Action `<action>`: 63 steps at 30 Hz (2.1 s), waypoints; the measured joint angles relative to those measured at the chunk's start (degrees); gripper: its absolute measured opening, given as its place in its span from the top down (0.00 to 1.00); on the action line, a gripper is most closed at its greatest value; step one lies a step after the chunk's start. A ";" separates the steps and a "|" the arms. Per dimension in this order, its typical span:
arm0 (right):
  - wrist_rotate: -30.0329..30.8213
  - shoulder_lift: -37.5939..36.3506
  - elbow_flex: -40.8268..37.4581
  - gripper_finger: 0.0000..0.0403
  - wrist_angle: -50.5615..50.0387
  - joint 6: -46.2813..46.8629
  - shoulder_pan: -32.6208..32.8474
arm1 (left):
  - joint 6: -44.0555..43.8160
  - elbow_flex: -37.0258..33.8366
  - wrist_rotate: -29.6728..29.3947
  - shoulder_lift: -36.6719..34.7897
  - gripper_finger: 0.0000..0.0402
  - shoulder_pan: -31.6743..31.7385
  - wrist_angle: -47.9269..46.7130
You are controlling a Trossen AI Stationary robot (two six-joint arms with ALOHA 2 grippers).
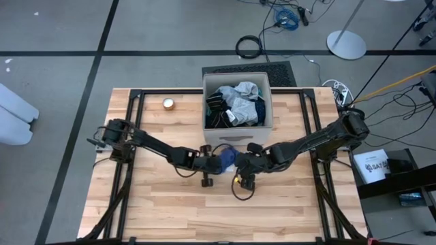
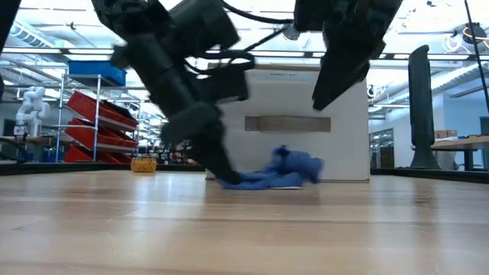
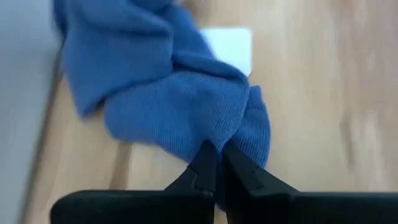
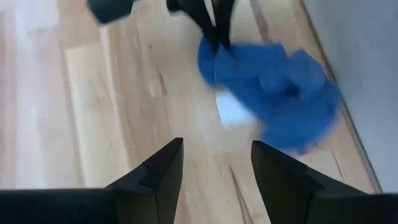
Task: Sort clothes
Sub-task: Put the purple sock into the laundry organizer
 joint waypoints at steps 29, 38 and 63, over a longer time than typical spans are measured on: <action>7.91 -9.69 0.09 0.56 27.57 -14.81 6.55 | 7.52 -0.53 -7.39 -30.54 0.99 -12.18 -3.57; 7.56 -6.47 0.09 0.56 30.22 -15.38 6.55 | 7.02 -0.49 -8.65 -30.57 0.97 -12.18 3.00; 12.39 -5.27 0.07 1.00 33.39 -19.62 6.15 | 5.88 -0.44 -7.62 -30.40 0.94 -12.29 3.77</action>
